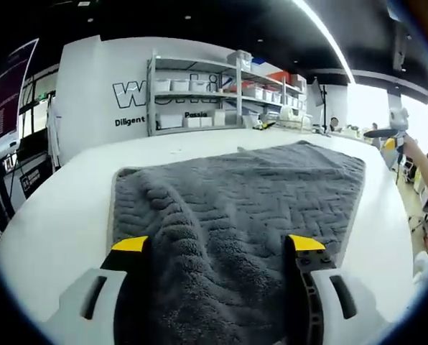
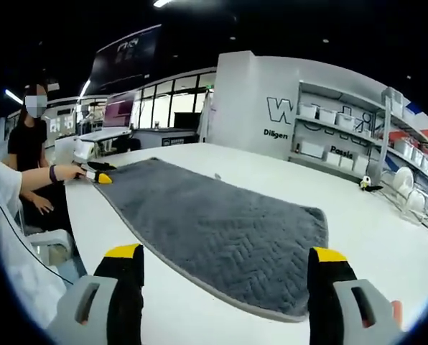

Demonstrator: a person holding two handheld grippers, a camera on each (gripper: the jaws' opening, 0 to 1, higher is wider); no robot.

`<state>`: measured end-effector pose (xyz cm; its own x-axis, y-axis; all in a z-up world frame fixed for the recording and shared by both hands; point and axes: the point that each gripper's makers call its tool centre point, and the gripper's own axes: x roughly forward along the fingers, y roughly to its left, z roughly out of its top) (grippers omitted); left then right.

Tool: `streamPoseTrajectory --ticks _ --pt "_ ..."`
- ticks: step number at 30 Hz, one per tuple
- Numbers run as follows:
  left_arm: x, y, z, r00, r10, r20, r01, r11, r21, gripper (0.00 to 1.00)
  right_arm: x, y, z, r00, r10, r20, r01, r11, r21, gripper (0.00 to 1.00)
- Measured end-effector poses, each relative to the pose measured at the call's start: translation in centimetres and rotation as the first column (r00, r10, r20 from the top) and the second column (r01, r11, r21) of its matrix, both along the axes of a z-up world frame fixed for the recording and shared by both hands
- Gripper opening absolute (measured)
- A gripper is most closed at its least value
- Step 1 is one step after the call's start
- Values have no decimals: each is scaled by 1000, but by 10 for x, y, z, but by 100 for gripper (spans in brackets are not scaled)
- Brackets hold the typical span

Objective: Open the folded towel by lifting each exposed corner and separating the folded layers until the towel lies flat within the target outline without major curled edges

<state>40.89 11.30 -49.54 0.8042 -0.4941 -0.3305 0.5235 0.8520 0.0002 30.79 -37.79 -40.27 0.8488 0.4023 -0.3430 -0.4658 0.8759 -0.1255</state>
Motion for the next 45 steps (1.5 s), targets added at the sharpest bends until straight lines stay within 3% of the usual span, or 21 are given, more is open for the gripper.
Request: streamPoseTrajectory --ticks 6,9,23,28,37,45 --pt "6 2 2 1000 11 16 -11 1000 -16 75 -16 8 15 1000 -2 20 1 999 35 97" --pt "4 0 3 1000 12 24 -12 1000 -18 75 -22 13 18 1000 1 19 0 1000 -20 97" --pt "-15 -11 4 998 21 53 -19 999 -32 74 -4 53 37 999 38 22 -37 997 -64 96" --pt "-17 -12 4 998 26 55 -24 999 -33 73 -2 67 33 998 66 2 -66 993 -95 96" --pt "-18 -11 3 998 25 57 -23 999 -34 73 13 74 36 996 85 -5 -85 992 -95 96" --pt "-15 -10 3 998 26 56 -25 999 -33 73 11 71 39 996 91 -10 -92 989 -112 96"
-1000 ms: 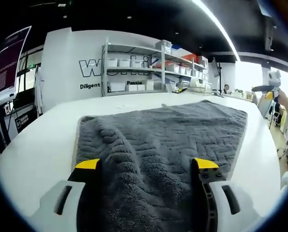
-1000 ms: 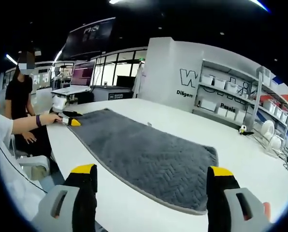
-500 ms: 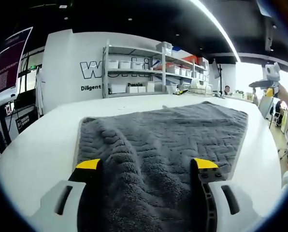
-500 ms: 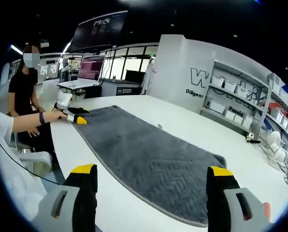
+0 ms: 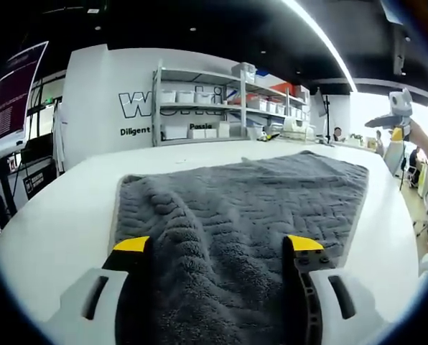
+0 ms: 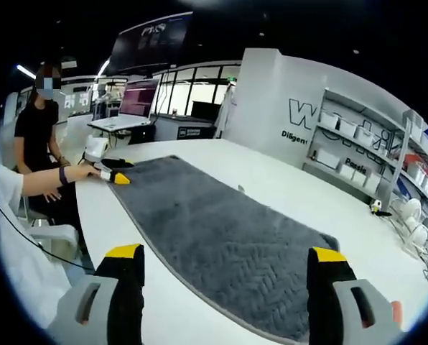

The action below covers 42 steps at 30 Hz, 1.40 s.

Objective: Open the folded towel by lifting each exposed corner and separating the folded layers until the towel lies flat within the target outline without major curled edges

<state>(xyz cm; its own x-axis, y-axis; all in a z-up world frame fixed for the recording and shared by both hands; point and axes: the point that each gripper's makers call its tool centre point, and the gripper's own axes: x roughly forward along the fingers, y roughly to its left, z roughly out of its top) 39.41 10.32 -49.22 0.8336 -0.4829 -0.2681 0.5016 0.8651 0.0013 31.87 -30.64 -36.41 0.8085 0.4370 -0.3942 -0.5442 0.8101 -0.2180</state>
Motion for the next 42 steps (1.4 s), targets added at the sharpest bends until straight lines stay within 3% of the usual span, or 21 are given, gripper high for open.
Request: streamPoseTrajectory --ticks 4,8,11,22,25,29,32,36,42 --pt "1 1 0 1000 3 2 -3 1000 2 73 13 -3 1 1000 -21 4 21 999 32 96" --pt "16 12 1 1000 14 -2 -14 1000 0 74 22 -9 -4 999 -39 -5 39 999 38 96" --pt "15 18 1 999 42 -9 -42 999 15 74 23 -24 -11 997 -71 -21 71 997 40 96" --pt "8 48 0 998 -31 -55 34 998 48 70 19 -102 -53 974 -204 -98 214 972 101 96" --pt "-1 48 4 992 -103 -79 106 994 31 69 15 -114 -58 971 -211 -113 223 969 103 96" --pt "-22 61 48 996 -89 17 90 992 -92 82 0 -130 -58 970 -204 -135 220 969 111 98" --pt "-43 76 67 997 -69 45 73 992 -102 89 -15 -141 -59 967 -200 -155 213 974 73 98" --pt "-64 84 72 998 -57 20 59 995 -75 99 -32 -157 -67 958 -216 -191 222 975 11 98" --pt "-79 83 69 998 -58 -20 55 991 -121 99 -40 -173 -71 952 -231 -202 236 972 -1 99"
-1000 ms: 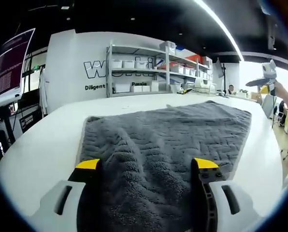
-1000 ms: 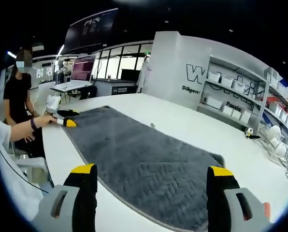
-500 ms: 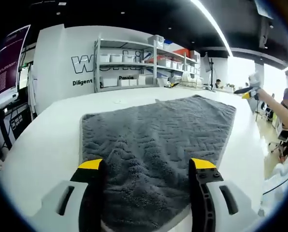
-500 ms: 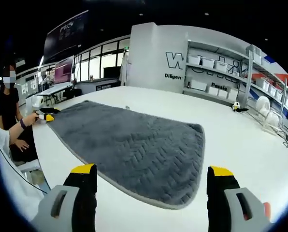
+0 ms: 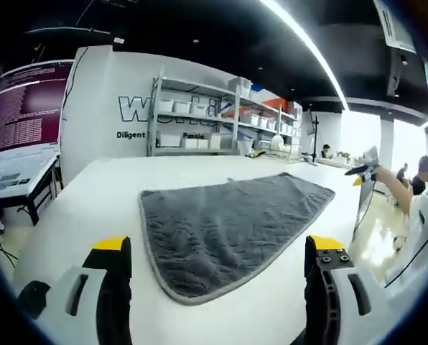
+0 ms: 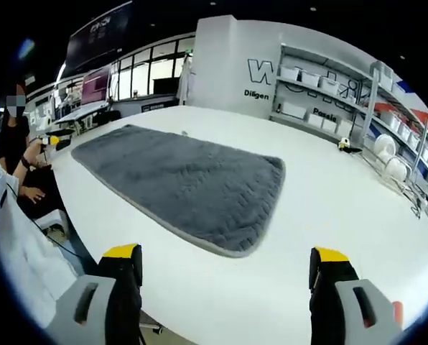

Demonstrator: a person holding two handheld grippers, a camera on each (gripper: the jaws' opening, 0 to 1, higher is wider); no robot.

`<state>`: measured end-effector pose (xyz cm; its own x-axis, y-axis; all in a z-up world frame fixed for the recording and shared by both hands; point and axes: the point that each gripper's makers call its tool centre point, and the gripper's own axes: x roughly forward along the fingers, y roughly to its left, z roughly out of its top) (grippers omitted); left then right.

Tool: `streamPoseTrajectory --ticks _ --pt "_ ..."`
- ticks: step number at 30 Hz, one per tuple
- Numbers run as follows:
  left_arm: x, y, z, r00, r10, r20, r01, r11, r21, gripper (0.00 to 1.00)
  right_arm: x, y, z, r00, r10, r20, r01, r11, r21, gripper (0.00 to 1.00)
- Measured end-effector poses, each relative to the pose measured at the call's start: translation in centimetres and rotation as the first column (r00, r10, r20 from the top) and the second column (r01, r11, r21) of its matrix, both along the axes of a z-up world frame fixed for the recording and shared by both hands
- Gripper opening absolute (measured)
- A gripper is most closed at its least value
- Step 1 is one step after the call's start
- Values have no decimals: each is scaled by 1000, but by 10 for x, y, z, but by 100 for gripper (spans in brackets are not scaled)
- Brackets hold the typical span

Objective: Open the folded towel by lifting each exposed corner and separating the folded layers until the towel lies flat within the target outline without major curled edges

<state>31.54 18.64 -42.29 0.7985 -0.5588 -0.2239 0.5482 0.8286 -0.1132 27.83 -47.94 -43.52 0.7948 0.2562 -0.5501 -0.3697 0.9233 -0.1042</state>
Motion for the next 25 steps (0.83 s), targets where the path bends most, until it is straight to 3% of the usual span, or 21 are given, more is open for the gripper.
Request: streamPoseTrajectory --ticks 8,12,17,22,25 --pt "-13 -9 -17 998 1 -63 2 999 46 99 -5 -9 -1 999 -32 23 31 999 29 99" --pt "-19 -12 -10 999 0 -35 2 998 58 99 -9 -8 3 998 -35 44 33 999 29 99" --pt "-22 -16 -17 1000 -1 -29 3 998 57 99 -13 -3 0 999 -27 44 27 999 21 99" --pt "-17 -32 -29 999 -2 -32 0 998 -57 99 -15 4 2 997 -32 69 30 999 37 99" --pt "-15 -40 -37 999 -14 -40 10 997 -81 98 -19 14 3 997 -25 72 22 999 40 99"
